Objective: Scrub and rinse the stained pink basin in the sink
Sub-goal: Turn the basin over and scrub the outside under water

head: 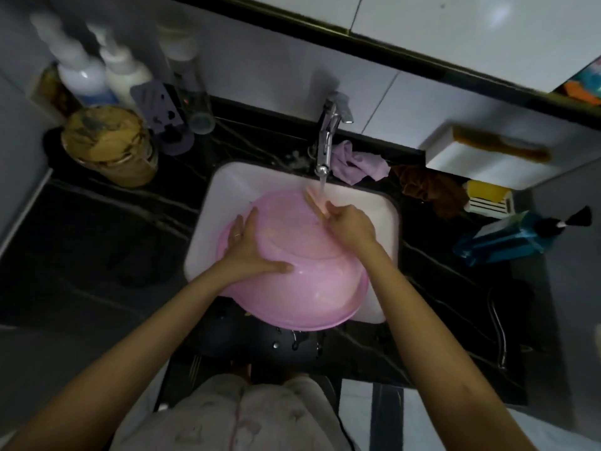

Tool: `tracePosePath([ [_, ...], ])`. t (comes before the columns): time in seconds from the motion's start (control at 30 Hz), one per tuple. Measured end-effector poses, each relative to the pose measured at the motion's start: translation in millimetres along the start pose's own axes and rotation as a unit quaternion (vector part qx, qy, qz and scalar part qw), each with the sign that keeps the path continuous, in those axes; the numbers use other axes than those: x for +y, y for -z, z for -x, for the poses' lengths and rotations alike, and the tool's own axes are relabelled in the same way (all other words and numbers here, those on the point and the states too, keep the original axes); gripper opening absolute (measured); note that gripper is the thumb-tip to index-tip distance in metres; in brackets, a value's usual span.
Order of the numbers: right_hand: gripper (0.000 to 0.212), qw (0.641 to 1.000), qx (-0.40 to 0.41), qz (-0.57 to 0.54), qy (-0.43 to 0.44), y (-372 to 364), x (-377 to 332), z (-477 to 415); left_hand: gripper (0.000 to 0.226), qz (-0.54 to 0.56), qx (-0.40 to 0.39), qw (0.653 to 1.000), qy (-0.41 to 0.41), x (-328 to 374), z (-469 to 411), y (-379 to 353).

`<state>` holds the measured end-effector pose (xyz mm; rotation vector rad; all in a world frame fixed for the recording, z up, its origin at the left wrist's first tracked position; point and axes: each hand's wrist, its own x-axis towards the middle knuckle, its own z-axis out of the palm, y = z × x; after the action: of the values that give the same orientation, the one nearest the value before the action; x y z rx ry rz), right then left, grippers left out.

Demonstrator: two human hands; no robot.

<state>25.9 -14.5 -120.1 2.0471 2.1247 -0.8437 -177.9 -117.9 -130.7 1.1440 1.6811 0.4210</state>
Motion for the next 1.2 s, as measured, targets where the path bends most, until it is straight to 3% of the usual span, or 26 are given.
tracePosePath([
  [0.13,0.035,0.986,-0.111,-0.022,0.126,4.7,-5.1,2.9,0.158,0.003,0.024,1.000,-0.008,-8.0,-4.9,-12.3],
  [0.2,0.038,0.978,-0.156,-0.008,0.140,16.2,18.8,6.8,0.159,-0.002,0.022,1.000,-0.010,-8.9,-6.7,-12.2],
  [0.3,0.034,0.993,-0.098,0.035,0.061,20.3,39.3,-19.1,0.160,0.000,0.012,1.000,-0.005,-9.0,-11.0,-11.8],
  [0.37,0.033,0.995,-0.067,0.018,0.076,12.3,24.9,-33.3,0.159,-0.010,0.007,1.000,-0.007,-10.2,-12.6,-12.3],
  [0.5,0.036,0.968,-0.163,-0.038,0.185,5.2,33.5,-0.1,0.159,-0.014,-0.002,1.000,-0.004,-13.4,-14.6,-11.8],
  [0.6,0.043,0.978,-0.151,-0.005,0.147,24.6,73.4,-3.7,0.158,-0.010,-0.005,1.000,-0.005,-13.3,-15.1,-12.0],
  [0.7,0.038,0.987,-0.110,-0.015,0.116,18.6,49.5,-40.9,0.158,-0.011,-0.013,1.000,0.004,-9.8,-13.0,-9.7],
  [0.8,0.040,0.976,-0.130,-0.031,0.169,-0.1,20.6,-31.8,0.158,-0.025,-0.023,0.999,0.012,-7.6,-11.7,-9.1],
  [0.9,0.046,0.967,-0.162,0.005,0.197,9.6,52.8,-6.2,0.158,-0.032,-0.030,0.999,0.012,-4.6,-11.3,-7.6],
  [1.03,0.031,0.985,-0.123,0.020,0.116,20.6,51.4,-39.8,0.155,-0.032,-0.030,0.999,0.007,-2.7,-8.3,-6.8],
  [1.1,0.032,0.982,-0.129,-0.012,0.137,3.1,18.2,-43.1,0.159,-0.032,-0.027,0.999,0.012,-4.0,-9.0,-6.1],
  [1.2,0.042,0.954,-0.179,-0.029,0.238,-7.7,1.6,-11.0,0.160,-0.031,-0.024,0.999,0.006,-5.2,-9.7,-7.9],
])
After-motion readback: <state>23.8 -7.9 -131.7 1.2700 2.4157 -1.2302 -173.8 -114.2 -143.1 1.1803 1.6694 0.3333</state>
